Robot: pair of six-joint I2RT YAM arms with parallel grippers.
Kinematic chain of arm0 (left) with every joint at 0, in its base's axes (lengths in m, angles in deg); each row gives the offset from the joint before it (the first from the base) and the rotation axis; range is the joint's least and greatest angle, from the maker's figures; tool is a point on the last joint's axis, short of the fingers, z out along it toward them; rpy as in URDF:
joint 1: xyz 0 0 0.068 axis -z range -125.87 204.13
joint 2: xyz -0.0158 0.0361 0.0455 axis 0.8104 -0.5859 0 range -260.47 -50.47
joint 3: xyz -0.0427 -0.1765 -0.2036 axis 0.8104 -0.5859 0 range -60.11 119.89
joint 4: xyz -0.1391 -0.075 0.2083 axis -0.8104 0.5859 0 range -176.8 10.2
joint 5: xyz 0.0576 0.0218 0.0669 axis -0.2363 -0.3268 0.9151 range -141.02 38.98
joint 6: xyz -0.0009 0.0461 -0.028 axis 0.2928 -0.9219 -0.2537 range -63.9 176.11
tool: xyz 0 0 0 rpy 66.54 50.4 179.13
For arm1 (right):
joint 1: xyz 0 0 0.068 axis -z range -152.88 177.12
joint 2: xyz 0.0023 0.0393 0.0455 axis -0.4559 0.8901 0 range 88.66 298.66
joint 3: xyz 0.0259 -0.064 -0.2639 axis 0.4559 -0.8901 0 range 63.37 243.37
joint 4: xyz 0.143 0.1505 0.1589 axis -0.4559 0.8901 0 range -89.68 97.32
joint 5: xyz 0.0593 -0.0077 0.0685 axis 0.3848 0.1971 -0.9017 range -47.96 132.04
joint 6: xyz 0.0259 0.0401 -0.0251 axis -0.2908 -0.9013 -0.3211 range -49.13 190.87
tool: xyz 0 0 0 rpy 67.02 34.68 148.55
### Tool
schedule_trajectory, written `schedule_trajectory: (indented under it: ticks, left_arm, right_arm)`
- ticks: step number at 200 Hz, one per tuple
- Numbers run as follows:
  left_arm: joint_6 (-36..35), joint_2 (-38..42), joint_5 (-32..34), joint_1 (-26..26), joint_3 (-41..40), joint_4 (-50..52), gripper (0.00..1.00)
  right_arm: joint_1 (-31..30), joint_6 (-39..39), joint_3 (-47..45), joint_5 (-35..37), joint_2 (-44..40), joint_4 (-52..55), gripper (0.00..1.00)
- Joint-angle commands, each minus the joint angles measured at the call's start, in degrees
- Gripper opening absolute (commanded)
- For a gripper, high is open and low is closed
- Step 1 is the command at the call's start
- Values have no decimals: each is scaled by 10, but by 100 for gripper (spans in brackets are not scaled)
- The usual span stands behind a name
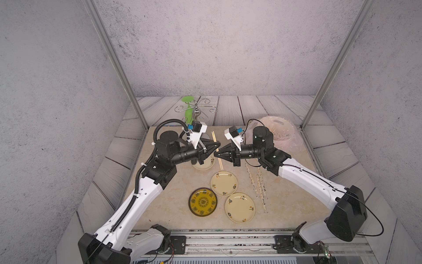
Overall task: Remove the packaging of disposable chopsticks
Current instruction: Place the disposable chopsticks on the plate.
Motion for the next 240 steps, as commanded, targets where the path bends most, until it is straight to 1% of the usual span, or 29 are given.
schedule_trajectory:
  ticks: [1,13,32,40,61,76,96,113,139,190,212,240]
  left_arm:
    - [-24,6,23,-3,4,-14,0]
    - [-23,9,37,-3,4,-11,0]
    - [-25,20,87,-4,0,-7,0]
    - [-26,26,113,-6,-6,-8,8]
    - [-30,37,183,-8,-13,-2,24]
    - [-29,36,205,-11,-11,5,36]
    - [-24,35,220,-12,-12,6,50]
    - [-19,34,233,-13,-12,8,57]
    - [-18,36,271,-14,-11,17,62]
    - [-10,39,350,-26,-9,38,62]
    - [-10,37,370,-31,-10,41,62]
    - [-11,29,385,-36,-9,45,62]
  right_arm:
    - [-3,-32,-8,-7,-9,-12,0]
    - [-2,-43,-5,4,-10,-12,0]
    - [-3,-54,10,14,-4,9,0]
    - [-3,-62,14,21,-2,14,0]
    - [-3,-77,20,30,7,35,0]
    - [-4,-99,15,34,17,32,0]
    - [-10,-127,15,35,34,26,0]
    - [-16,-150,16,37,49,20,0]
    - [-22,-171,23,40,69,22,0]
    - [-27,-203,41,43,106,31,0]
    - [-26,-225,46,40,117,33,0]
    - [-26,-272,48,30,132,25,0]
